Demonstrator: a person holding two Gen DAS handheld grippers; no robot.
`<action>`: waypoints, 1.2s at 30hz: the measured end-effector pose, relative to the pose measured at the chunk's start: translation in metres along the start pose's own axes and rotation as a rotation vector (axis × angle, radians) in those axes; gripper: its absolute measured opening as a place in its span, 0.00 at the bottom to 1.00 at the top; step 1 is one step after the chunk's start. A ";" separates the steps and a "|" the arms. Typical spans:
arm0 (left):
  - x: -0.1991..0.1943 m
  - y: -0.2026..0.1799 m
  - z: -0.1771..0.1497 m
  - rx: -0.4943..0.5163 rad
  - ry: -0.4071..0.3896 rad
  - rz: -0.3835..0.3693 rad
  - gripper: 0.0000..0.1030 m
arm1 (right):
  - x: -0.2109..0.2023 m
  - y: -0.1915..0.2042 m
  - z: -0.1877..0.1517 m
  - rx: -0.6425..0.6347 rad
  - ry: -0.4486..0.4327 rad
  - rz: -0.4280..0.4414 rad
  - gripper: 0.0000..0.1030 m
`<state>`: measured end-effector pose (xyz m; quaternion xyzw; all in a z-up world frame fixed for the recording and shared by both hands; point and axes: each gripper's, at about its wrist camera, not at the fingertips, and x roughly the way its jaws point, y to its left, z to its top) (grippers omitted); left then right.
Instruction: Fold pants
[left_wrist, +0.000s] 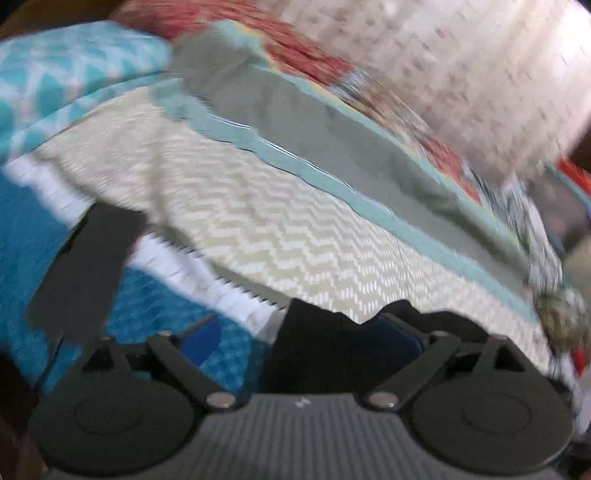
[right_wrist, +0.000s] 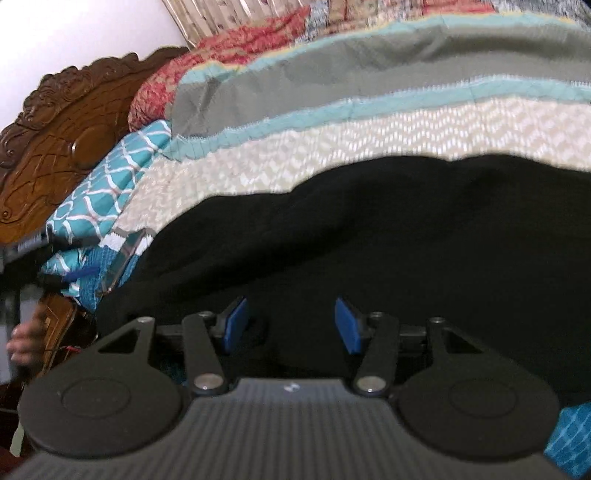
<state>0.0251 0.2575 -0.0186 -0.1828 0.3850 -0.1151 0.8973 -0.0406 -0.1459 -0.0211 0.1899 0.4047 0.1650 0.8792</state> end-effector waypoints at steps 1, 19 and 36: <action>0.013 -0.004 0.003 0.025 0.026 -0.015 0.93 | 0.003 0.001 0.000 0.007 0.010 -0.002 0.54; 0.100 -0.026 -0.026 0.189 -0.068 0.371 0.47 | 0.041 0.006 -0.002 0.022 0.104 -0.133 0.53; -0.028 -0.057 -0.010 0.098 -0.146 -0.016 0.55 | 0.046 0.051 -0.003 -0.190 0.123 0.109 0.41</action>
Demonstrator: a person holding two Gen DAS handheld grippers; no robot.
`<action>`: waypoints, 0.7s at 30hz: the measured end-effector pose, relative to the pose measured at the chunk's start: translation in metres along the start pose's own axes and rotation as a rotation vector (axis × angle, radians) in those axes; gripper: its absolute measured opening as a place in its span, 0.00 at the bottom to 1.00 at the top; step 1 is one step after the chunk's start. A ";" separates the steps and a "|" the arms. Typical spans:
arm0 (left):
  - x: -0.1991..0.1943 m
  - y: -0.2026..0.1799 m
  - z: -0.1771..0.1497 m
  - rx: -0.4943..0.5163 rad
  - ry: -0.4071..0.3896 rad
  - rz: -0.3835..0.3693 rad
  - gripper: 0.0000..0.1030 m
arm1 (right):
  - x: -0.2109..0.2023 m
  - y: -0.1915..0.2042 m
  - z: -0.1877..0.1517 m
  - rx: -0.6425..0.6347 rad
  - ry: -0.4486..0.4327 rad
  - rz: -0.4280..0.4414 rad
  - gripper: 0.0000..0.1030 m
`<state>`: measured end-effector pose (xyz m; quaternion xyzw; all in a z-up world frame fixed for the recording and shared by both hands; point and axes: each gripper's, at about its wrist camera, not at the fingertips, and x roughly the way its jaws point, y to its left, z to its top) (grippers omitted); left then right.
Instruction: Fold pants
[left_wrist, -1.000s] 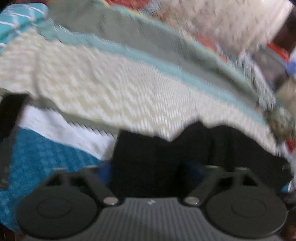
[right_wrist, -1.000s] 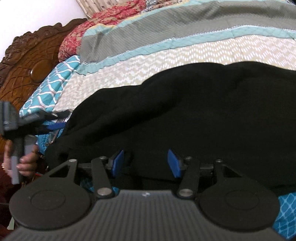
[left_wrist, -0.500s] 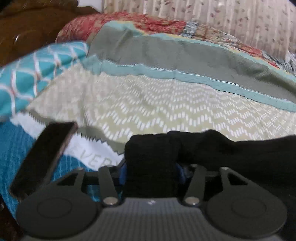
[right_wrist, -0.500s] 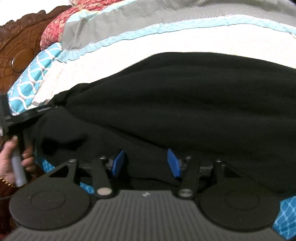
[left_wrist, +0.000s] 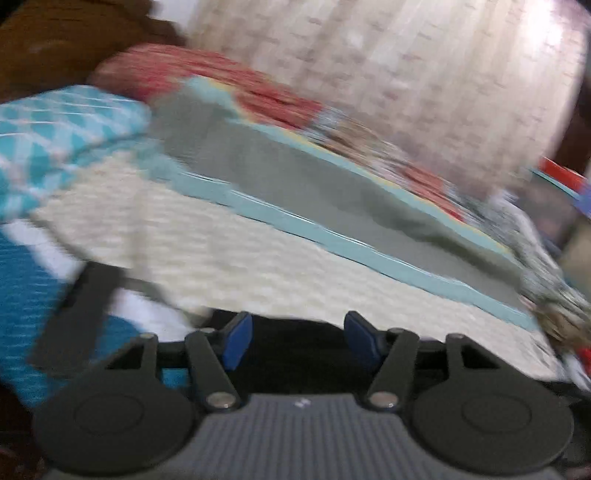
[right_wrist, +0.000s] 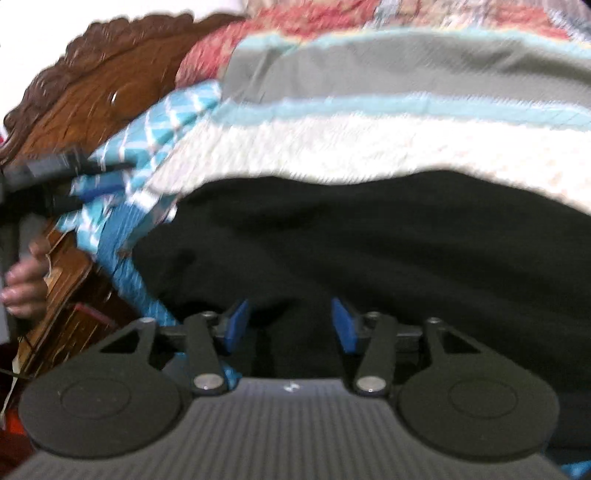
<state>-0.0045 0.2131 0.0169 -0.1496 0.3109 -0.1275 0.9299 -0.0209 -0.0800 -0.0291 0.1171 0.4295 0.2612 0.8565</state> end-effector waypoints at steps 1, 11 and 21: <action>0.008 -0.011 -0.005 0.025 0.033 -0.026 0.54 | 0.009 -0.005 -0.002 0.020 0.048 0.002 0.40; 0.078 -0.025 -0.069 0.154 0.339 0.133 0.52 | -0.086 -0.080 -0.020 0.288 -0.214 0.017 0.41; 0.060 -0.058 -0.028 0.085 0.297 0.092 0.55 | -0.285 -0.223 -0.172 0.844 -0.835 -0.502 0.61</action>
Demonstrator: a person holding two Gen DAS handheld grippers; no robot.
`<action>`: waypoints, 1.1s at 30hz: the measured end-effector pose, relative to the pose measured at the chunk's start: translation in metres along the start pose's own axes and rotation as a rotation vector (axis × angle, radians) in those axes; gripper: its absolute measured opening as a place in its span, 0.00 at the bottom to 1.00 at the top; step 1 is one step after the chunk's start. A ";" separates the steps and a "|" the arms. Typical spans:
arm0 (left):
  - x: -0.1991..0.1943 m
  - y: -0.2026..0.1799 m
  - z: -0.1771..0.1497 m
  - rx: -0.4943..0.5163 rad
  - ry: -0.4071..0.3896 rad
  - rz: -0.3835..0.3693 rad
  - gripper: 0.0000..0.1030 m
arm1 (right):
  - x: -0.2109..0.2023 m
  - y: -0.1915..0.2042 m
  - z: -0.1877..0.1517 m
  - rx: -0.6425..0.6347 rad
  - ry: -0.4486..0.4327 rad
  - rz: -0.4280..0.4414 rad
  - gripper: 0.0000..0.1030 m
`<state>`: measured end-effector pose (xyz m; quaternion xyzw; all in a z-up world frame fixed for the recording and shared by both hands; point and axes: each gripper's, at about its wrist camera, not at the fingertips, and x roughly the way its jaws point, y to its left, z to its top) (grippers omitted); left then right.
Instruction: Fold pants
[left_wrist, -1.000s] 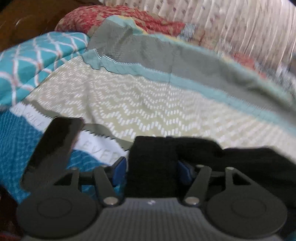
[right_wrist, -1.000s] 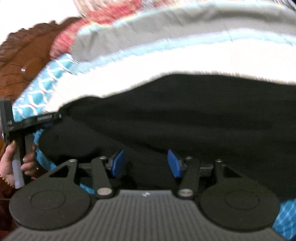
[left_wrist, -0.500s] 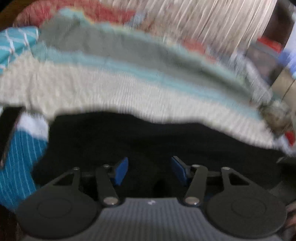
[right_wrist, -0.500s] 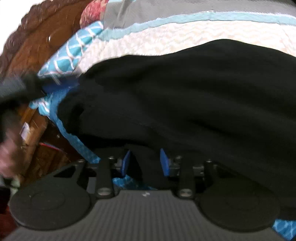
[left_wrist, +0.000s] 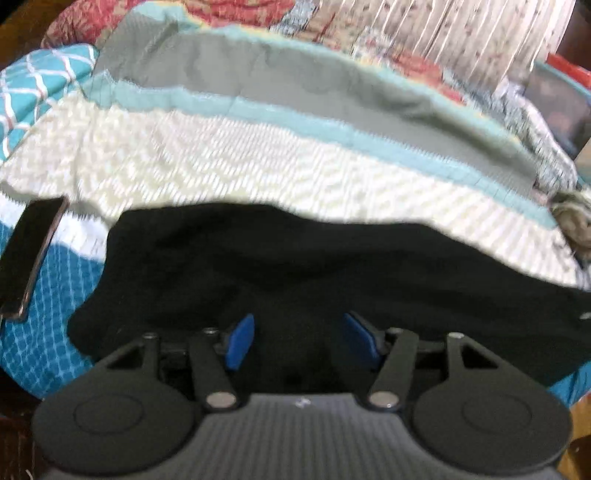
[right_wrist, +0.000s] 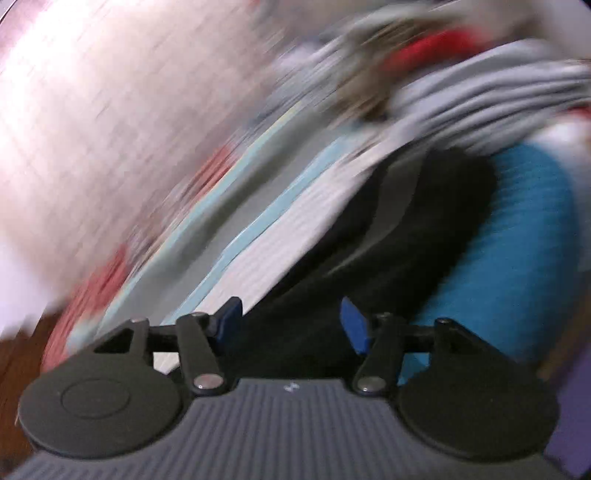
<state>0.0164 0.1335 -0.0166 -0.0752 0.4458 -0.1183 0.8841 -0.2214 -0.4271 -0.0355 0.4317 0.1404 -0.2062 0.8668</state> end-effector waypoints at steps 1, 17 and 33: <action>-0.001 -0.006 0.004 -0.007 -0.004 -0.012 0.56 | -0.002 -0.016 0.007 0.029 -0.028 -0.026 0.61; 0.059 -0.122 -0.006 0.103 0.208 -0.111 0.60 | 0.054 -0.058 0.043 0.038 -0.024 -0.081 0.37; 0.088 -0.190 0.016 0.087 0.277 -0.369 0.68 | 0.036 0.135 -0.071 -0.928 0.174 0.232 0.17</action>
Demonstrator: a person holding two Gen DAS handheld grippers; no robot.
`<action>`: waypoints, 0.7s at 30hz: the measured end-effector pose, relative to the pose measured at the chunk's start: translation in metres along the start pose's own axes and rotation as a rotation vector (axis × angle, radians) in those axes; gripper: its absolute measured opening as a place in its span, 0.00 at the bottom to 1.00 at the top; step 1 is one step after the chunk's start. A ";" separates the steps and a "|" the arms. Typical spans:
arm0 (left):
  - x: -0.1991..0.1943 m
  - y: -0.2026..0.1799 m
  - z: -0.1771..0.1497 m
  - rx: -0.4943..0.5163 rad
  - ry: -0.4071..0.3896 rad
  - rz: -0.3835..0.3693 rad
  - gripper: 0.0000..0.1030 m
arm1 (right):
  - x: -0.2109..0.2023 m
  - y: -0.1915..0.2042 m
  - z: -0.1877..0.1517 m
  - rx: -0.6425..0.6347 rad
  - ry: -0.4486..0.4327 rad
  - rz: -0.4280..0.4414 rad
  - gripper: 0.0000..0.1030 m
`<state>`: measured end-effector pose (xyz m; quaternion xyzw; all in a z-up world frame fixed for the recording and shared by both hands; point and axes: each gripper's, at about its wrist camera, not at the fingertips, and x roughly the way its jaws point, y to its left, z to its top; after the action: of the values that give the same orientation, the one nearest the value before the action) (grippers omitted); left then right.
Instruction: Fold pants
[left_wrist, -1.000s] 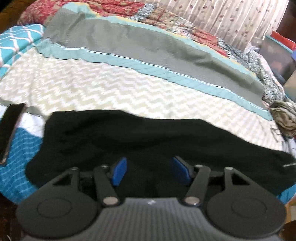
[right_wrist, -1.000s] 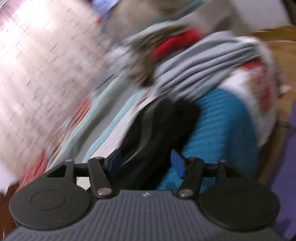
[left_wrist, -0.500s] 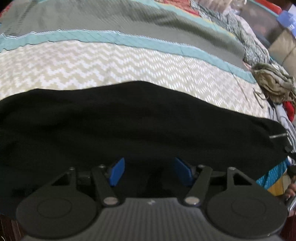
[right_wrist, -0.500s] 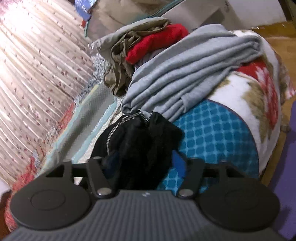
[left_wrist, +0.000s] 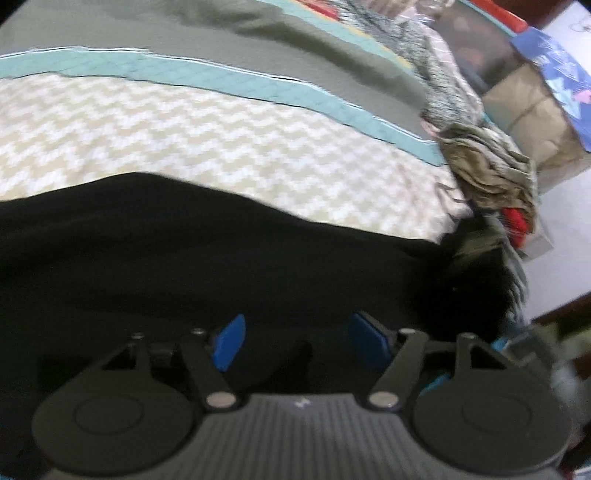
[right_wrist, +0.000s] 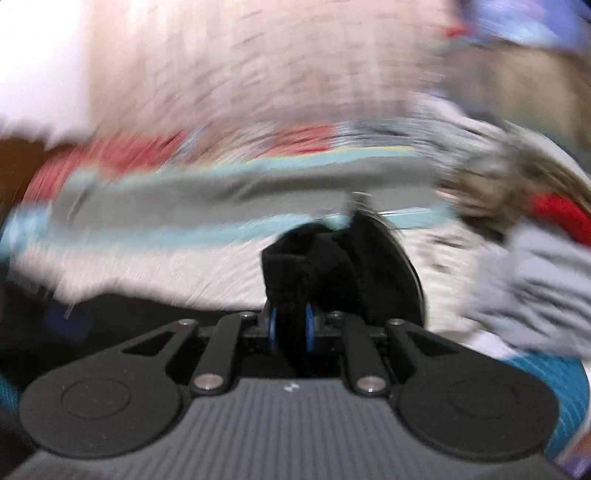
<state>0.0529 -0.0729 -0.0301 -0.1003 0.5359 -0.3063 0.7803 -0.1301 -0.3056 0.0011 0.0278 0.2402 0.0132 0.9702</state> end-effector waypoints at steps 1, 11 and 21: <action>0.003 -0.006 0.001 0.017 0.003 -0.011 0.68 | 0.010 0.016 -0.006 -0.045 0.039 0.035 0.17; 0.050 -0.031 0.005 0.029 0.103 -0.090 0.77 | 0.028 0.048 -0.038 -0.107 0.123 0.068 0.18; 0.065 -0.047 0.000 0.143 -0.007 0.002 0.24 | 0.031 0.053 -0.031 0.029 0.107 0.195 0.26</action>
<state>0.0512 -0.1478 -0.0575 -0.0448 0.5100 -0.3428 0.7877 -0.1178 -0.2499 -0.0377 0.0646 0.2878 0.1054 0.9497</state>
